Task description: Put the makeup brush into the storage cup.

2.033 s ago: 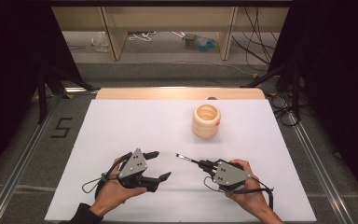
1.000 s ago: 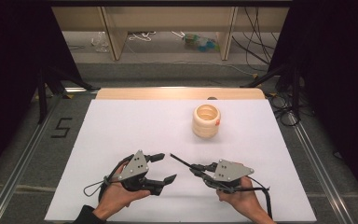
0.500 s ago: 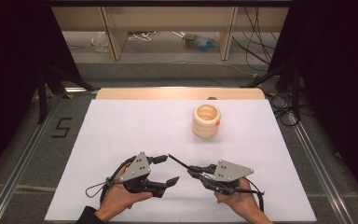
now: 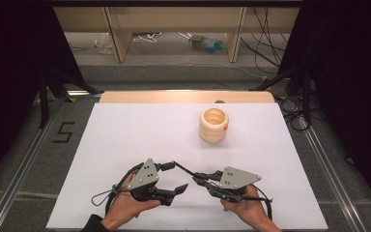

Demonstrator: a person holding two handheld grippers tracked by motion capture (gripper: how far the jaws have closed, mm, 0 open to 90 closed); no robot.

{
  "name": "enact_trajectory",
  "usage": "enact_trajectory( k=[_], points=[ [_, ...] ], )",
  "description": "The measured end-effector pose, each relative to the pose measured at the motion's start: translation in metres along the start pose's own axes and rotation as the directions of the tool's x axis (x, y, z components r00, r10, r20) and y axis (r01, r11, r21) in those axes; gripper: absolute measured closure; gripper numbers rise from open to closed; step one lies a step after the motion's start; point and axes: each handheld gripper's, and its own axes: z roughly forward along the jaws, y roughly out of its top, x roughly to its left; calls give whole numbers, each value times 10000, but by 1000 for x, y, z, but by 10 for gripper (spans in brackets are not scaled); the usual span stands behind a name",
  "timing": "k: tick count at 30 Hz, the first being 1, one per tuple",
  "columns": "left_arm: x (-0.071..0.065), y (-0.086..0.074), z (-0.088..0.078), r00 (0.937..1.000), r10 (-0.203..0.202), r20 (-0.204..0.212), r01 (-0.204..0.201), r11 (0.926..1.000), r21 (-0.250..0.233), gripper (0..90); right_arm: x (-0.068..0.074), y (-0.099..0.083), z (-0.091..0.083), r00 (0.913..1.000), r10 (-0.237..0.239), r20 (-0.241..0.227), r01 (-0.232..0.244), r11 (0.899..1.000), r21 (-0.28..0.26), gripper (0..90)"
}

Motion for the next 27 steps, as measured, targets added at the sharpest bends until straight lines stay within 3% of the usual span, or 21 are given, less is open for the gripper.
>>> enact_trajectory(
  k=[1,3,7,11,16,27],
  points=[
    [0,0,0,10000,8,30,-8,10000,-34,250,0,0,0,10000,9,-7,-9,10000,24,839],
    [0,0,0,9993,-359,93,360,9993,-115,254,0,0,0,10000,36,-5,-36,10000,54,839],
    [0,0,0,9995,-301,71,302,9993,-223,253,1,0,1,9999,55,-88,-54,10000,55,839],
    [0,0,0,9980,-608,152,612,9976,-308,256,2,0,2,9999,73,-116,-73,10000,48,839],
    [-1,0,1,9983,-545,201,552,9978,-374,268,3,0,3,9998,66,-172,-66,10000,10,840],
    [-1,1,0,9959,-841,330,861,9942,-639,363,6,2,6,9993,84,-373,-89,9999,-141,839]
  ],
)
